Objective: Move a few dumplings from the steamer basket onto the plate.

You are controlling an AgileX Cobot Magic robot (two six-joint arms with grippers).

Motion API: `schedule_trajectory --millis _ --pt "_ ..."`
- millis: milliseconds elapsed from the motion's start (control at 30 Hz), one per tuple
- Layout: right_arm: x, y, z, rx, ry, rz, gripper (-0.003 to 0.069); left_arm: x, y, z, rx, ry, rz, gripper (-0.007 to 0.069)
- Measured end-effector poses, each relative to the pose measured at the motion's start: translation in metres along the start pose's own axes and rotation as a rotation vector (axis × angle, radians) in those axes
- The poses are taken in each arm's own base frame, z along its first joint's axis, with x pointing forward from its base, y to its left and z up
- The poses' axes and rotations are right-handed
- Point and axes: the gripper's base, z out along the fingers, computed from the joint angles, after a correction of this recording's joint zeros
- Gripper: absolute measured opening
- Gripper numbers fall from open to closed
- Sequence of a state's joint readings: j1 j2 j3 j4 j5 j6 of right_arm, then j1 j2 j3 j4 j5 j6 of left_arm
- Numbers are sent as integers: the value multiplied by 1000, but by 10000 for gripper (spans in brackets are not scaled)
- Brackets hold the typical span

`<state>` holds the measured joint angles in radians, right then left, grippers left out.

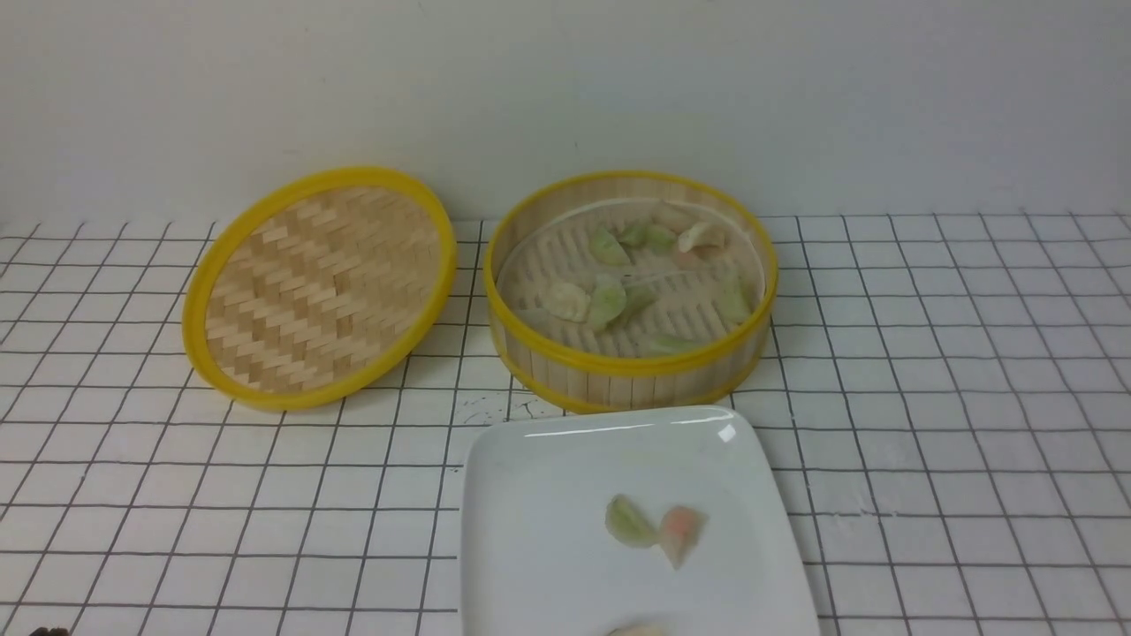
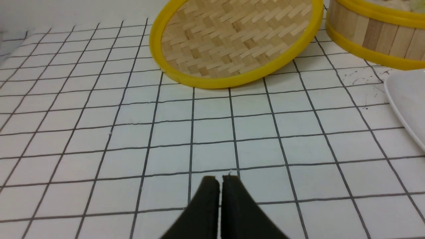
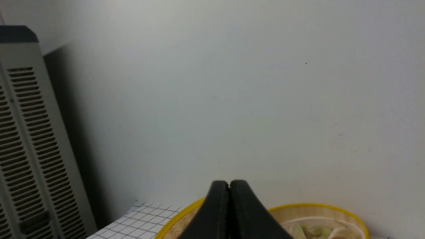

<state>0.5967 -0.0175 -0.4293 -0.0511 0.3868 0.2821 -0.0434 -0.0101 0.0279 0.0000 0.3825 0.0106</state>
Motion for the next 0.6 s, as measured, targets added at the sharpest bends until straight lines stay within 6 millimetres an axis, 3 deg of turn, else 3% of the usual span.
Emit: schedule_trajectory --millis 233,333,533,600 --pt "2 2 0 -25 11 -38 -10 0 0 0 0 0 0 -6" --pt "11 -1 3 73 23 -74 -10 0 0 0 0 0 0 -6" --pt "51 -23 8 403 119 -157 -10 0 0 0 0 0 0 -6" --pt "77 -36 7 529 186 -170 -10 0 0 0 0 0 2 -6"
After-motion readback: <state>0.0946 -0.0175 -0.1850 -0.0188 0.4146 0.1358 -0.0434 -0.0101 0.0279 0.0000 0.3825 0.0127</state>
